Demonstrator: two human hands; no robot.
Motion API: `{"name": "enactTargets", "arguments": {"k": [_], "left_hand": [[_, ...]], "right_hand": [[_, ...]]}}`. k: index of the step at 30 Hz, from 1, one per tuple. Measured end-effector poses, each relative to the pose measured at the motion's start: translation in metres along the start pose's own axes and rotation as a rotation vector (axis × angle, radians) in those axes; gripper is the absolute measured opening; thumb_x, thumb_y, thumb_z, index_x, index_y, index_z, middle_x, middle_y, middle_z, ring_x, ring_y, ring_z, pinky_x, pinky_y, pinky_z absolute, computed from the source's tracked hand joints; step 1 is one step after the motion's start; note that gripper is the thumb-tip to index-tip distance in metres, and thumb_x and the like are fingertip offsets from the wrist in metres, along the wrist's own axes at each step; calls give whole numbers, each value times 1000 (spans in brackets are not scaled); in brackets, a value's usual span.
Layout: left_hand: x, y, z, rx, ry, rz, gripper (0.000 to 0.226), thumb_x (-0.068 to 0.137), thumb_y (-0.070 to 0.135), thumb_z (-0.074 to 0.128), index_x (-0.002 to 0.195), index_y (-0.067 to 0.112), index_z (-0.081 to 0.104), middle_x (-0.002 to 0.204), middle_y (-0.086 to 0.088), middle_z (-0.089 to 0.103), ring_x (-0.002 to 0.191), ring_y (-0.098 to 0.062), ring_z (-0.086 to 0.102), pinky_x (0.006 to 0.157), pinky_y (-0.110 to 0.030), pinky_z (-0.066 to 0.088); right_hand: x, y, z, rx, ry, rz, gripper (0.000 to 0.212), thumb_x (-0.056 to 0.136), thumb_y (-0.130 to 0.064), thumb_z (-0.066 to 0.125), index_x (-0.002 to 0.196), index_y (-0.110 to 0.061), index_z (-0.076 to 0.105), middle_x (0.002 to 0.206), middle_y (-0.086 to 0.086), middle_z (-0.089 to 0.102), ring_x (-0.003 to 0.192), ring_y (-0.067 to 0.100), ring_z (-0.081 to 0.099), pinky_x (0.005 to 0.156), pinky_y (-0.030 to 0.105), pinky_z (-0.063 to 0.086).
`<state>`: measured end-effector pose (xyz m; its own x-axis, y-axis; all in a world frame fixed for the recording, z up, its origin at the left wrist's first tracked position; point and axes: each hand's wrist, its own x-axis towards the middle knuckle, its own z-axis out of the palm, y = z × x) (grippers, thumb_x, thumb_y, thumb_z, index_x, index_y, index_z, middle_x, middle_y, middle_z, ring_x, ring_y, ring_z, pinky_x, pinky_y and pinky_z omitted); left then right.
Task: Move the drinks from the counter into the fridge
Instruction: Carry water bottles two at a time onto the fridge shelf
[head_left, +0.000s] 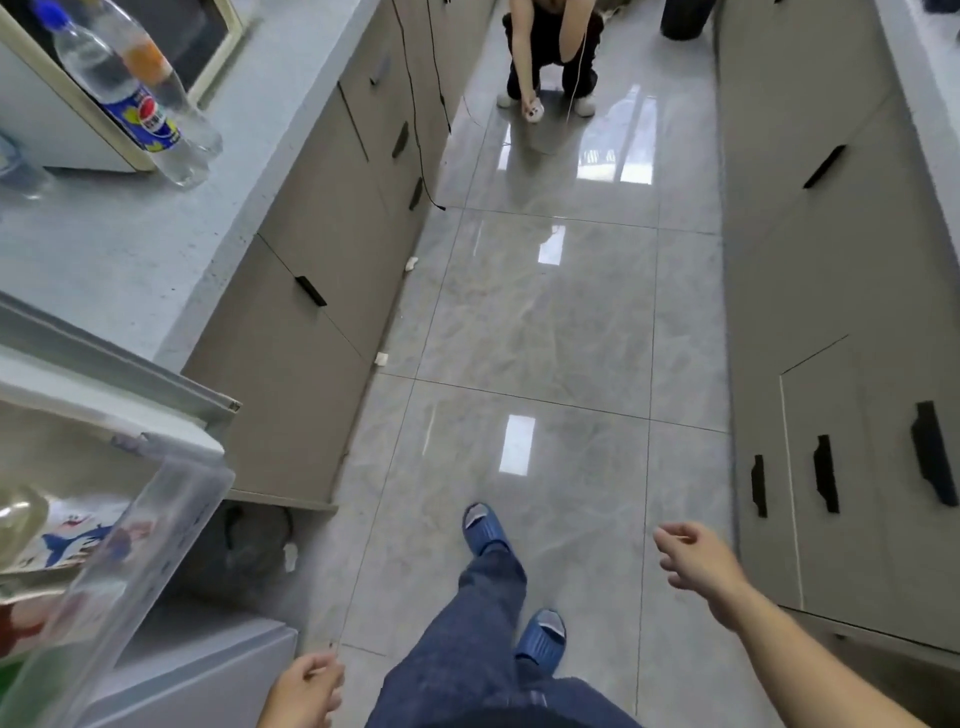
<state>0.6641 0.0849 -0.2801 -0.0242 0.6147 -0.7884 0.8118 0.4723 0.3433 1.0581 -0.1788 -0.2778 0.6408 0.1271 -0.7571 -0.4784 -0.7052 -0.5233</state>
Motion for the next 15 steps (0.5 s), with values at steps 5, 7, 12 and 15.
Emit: {"name": "enactTargets", "arguments": {"k": [5,7,12,15], "left_hand": [[28,41,24,-35,7,-55,8,96,8,62,97,1,62,88,-23,68,66,-28,59,61,-28,43],[43,62,29,-57,-11,-88,10,96,8,62,96,-2,62,89,-25,68,66,-29,58,61,-28,42],[73,135,35,-128,25,-153,14,92,14,65,91,0,68,86,-18,71,69,-29,61,66,-29,47],[91,192,32,-189,2,-120,15,92,16,58,90,7,70,81,-12,68,66,-25,57,62,-26,44]], "right_hand": [[41,-65,7,-65,-40,-1,9,95,-17,63,98,-9,63,81,7,58,64,19,53,58,30,46],[58,-91,10,-94,-47,-5,9,95,-17,63,98,-8,62,80,7,57,64,19,52,58,30,46],[89,-152,17,-208,-45,-1,10,94,-20,65,97,-10,65,79,9,61,66,21,55,61,31,48],[113,-190,27,-232,-58,7,10,94,-17,64,97,-7,64,76,8,57,62,22,49,56,28,43]]}}
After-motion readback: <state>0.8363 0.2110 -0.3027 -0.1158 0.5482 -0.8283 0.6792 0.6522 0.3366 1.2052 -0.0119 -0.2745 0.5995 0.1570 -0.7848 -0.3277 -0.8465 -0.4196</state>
